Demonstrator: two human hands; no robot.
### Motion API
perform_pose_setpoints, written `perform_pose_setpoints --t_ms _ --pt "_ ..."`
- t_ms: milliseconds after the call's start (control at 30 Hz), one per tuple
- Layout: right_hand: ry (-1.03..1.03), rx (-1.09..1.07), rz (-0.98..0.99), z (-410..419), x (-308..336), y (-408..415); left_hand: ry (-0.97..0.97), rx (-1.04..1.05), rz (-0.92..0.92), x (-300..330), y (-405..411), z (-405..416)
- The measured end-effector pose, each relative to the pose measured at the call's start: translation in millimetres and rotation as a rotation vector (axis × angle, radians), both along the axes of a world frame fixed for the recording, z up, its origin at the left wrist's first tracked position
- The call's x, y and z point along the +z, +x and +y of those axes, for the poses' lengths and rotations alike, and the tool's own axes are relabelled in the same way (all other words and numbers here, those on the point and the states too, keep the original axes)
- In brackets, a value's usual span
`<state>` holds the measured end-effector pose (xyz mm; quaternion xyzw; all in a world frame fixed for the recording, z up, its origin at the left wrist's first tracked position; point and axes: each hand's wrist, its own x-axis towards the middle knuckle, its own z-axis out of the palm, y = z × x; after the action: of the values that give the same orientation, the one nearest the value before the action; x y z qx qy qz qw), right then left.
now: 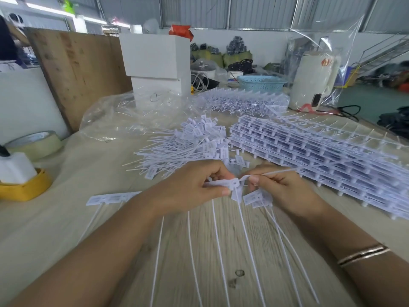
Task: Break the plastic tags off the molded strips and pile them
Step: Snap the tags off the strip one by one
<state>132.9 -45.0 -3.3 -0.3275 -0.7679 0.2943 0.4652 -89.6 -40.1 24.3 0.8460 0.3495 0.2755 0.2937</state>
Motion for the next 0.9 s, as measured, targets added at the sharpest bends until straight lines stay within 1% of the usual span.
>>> perform_pose_setpoints --t_ms 67,133,333,433,467,500,567,700,833,900 --pt "-0.068 0.001 0.099 1 -2 -3 -0.023 -0.035 -0.04 3 -2 0" --pt "-0.124 0.011 0.14 2 -1 -4 -0.02 -0.056 -0.056 5 -3 -1" --pt "-0.222 0.023 0.113 -7 5 -8 -0.033 -0.094 -0.012 2 -6 1" --pt "-0.28 -0.104 0.2 -13 12 3 -0.067 -0.102 -0.019 2 -14 5" --pt "-0.269 -0.154 0.188 -15 13 11 -0.079 -0.094 -0.042 3 -17 6" --pt "-0.251 -0.182 0.143 -16 14 17 -0.08 -0.078 -0.068 4 -20 8" --pt "-0.17 -0.173 -0.011 -19 17 22 -0.045 -0.027 -0.081 4 -24 12" --pt "-0.06 -0.113 -0.257 -8 16 25 0.1 0.069 0.047 -5 -20 16" --pt "-0.099 -0.058 -0.388 -5 10 31 0.146 0.14 0.153 -9 -17 16" --pt "-0.063 -0.06 -0.479 -4 8 30 0.195 0.146 0.199 -11 -14 15"
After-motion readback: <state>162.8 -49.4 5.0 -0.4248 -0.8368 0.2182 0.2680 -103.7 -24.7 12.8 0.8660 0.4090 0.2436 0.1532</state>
